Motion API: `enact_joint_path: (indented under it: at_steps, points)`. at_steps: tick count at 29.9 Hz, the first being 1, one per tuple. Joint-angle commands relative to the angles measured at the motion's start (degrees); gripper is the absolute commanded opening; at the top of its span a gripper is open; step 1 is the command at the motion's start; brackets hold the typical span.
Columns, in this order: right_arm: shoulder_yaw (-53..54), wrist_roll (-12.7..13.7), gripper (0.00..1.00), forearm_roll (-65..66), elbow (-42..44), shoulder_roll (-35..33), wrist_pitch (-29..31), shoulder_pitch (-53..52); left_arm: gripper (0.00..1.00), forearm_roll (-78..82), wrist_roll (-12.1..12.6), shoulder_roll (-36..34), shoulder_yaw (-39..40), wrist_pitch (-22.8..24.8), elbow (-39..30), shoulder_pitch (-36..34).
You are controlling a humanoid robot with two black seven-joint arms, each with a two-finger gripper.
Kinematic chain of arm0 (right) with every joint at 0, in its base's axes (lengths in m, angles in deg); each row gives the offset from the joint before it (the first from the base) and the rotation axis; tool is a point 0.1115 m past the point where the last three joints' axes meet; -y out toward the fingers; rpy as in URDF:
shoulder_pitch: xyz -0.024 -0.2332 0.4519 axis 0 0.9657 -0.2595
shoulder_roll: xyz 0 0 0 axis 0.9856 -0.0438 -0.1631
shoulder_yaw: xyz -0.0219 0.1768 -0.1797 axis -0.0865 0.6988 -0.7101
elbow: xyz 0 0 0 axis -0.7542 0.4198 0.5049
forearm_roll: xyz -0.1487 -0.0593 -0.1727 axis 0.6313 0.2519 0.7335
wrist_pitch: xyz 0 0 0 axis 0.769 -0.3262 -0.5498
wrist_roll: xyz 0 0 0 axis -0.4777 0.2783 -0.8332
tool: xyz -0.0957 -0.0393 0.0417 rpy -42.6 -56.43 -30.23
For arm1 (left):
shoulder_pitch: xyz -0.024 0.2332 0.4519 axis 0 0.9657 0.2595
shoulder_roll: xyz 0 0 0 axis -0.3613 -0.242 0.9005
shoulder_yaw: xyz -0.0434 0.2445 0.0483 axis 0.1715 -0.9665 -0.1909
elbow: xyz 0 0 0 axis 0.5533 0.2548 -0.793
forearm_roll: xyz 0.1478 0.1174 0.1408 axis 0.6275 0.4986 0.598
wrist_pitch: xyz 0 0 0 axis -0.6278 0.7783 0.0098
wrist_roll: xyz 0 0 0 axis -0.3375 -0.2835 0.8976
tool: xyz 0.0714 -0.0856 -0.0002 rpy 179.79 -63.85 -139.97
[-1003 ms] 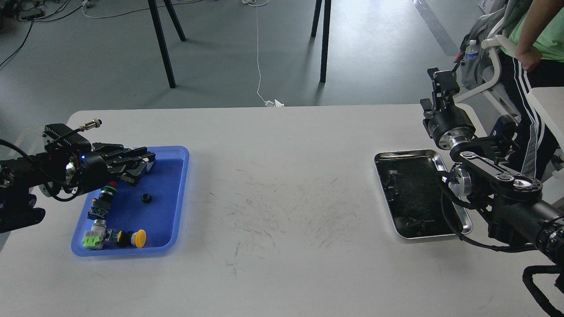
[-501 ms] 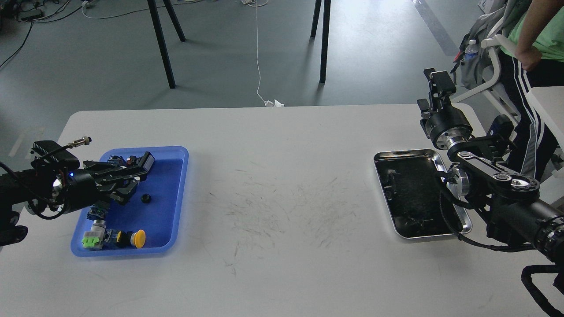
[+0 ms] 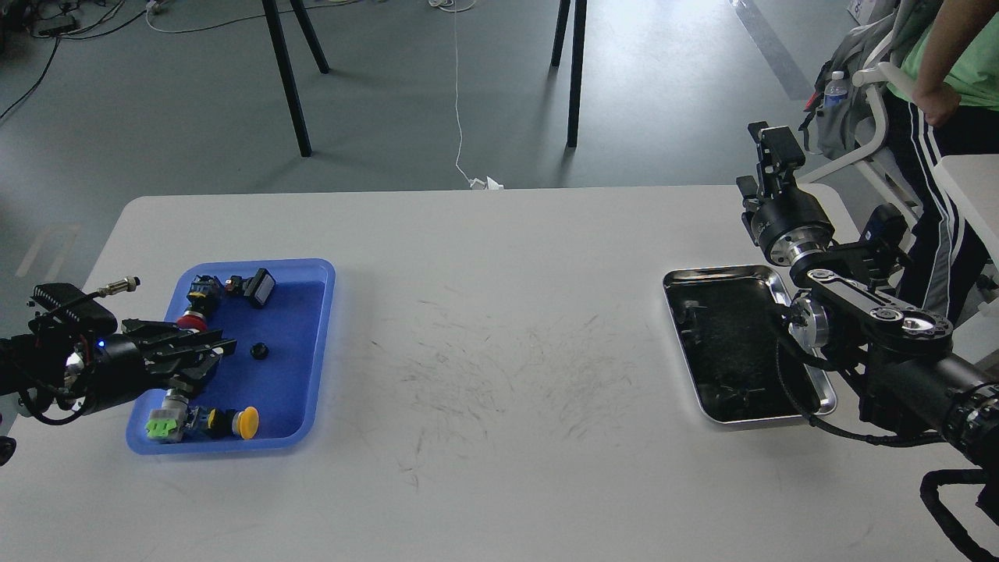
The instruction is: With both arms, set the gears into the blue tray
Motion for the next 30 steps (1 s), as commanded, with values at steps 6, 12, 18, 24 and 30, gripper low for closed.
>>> enact_joint_path:
  at_steps: [6, 12, 18, 24, 30]
  points:
    - [-0.35, 0.0, 0.93, -0.01, 0.51, 0.31, 0.08, -0.03, 0.22, 0.28, -0.01, -0.18, -0.21, 0.0, -1.13, -0.02]
    - [-0.61, 0.0, 0.93, -0.01, 0.6, 0.31, 0.08, -0.03, 0.22, 1.07, -0.01, -1.06, -0.74, 0.0, -4.21, -0.02]
    - [-0.61, 0.0, 0.93, -0.01, 0.6, 0.31, 0.08, -0.03, 0.23, 1.07, -0.01, -1.32, -0.74, 0.0, -4.47, -0.2]
    - [-0.7, 0.0, 0.93, -0.01, 0.6, 0.31, 0.08, -0.03, 0.23, 1.07, -0.01, -1.67, -0.74, 0.0, -4.65, -0.28]
    - [-0.7, 0.0, 0.93, -0.01, 0.6, 0.4, 0.08, -0.03, 0.24, 1.07, -0.01, -1.5, -0.74, 0.0, -6.14, -0.46]
